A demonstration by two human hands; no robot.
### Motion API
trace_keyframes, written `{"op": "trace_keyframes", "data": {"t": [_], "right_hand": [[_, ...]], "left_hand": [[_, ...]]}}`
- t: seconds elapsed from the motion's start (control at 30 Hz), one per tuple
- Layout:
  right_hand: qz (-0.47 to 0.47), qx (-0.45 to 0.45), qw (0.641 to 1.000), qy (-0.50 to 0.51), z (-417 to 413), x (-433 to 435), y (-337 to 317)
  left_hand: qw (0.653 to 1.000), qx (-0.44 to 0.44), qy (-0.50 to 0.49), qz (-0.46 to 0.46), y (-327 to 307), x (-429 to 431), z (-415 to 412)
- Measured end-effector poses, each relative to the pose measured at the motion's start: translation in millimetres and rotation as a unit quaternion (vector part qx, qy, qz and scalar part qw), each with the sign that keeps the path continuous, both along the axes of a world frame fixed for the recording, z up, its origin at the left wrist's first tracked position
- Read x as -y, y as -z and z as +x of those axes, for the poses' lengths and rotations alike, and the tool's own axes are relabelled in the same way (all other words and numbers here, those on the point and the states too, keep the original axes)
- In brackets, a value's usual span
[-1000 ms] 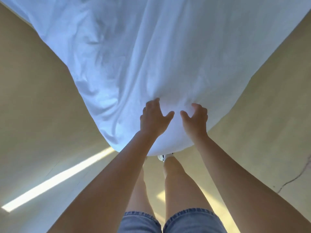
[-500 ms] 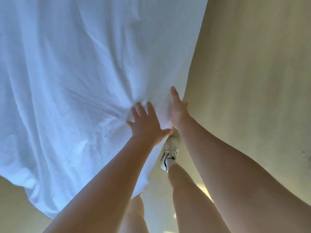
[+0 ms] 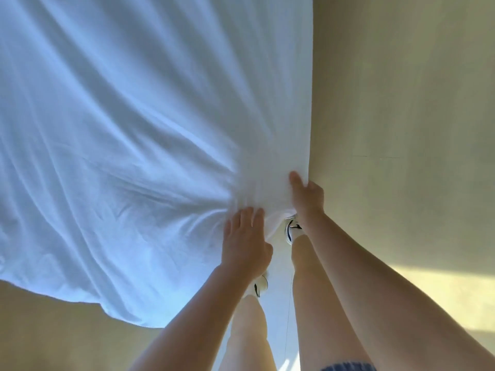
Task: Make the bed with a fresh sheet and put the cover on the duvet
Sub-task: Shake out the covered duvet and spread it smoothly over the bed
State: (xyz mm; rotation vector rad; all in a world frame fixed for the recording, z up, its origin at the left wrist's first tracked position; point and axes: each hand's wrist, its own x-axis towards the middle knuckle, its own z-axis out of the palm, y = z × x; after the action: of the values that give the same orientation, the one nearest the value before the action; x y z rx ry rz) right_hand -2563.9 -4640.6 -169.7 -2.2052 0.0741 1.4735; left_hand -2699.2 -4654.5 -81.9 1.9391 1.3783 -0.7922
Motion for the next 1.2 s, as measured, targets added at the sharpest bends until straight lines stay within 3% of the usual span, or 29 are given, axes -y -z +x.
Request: {"op": "trace_keyframes", "data": {"t": [0.07,0.23,0.37,0.47,0.67,0.73,0.83,0.9,1.0,1.1,1.2], "right_hand": [[-0.003,0.019,1.0,-0.004,-17.8,-1.1,3.7],[0.058,0.106,0.978,-0.168,-71.5,21.6,-33.6],[0.103,0.168,0.904,-0.379,-126.5,62.8,-82.5],[0.084,0.164,0.812,-0.553,-169.6,107.3,-113.1],[-0.033,0.05,0.551,-0.832,-296.1,188.3,-154.3],[-0.003,0.069,0.454,-0.888,-352.5,206.3,-171.2],[0.072,0.078,0.331,-0.938,-431.7,218.4,-189.9],[0.085,0.044,0.318,-0.943,-475.7,215.1,-202.6],[0.087,0.034,0.35,-0.932,-527.0,196.8,-216.9],[0.086,0.037,0.341,-0.935,-582.3,171.1,-229.0],[0.083,0.034,0.333,-0.939,-644.5,142.2,-229.8]], "left_hand": [[0.998,0.034,-0.05,-0.021,-3.8,-7.4,-15.4],[0.972,0.105,-0.205,-0.042,-29.1,3.5,-71.8],[0.934,0.102,-0.329,-0.091,-47.6,56.1,-150.9],[0.917,0.072,-0.366,-0.139,-57.9,125.7,-234.0],[0.897,-0.017,-0.406,-0.172,-92.7,285.5,-412.0],[0.875,-0.004,-0.446,-0.186,-104.2,326.3,-450.9],[0.812,0.054,-0.56,-0.157,-107.9,359.9,-487.5],[0.744,0.103,-0.649,-0.121,-109.5,370.4,-510.4],[0.629,0.159,-0.757,-0.077,-112.8,380.8,-546.0],[0.589,0.179,-0.786,-0.056,-115.4,377.2,-589.3],[0.576,0.188,-0.794,-0.049,-114.9,357.4,-642.9]]}}
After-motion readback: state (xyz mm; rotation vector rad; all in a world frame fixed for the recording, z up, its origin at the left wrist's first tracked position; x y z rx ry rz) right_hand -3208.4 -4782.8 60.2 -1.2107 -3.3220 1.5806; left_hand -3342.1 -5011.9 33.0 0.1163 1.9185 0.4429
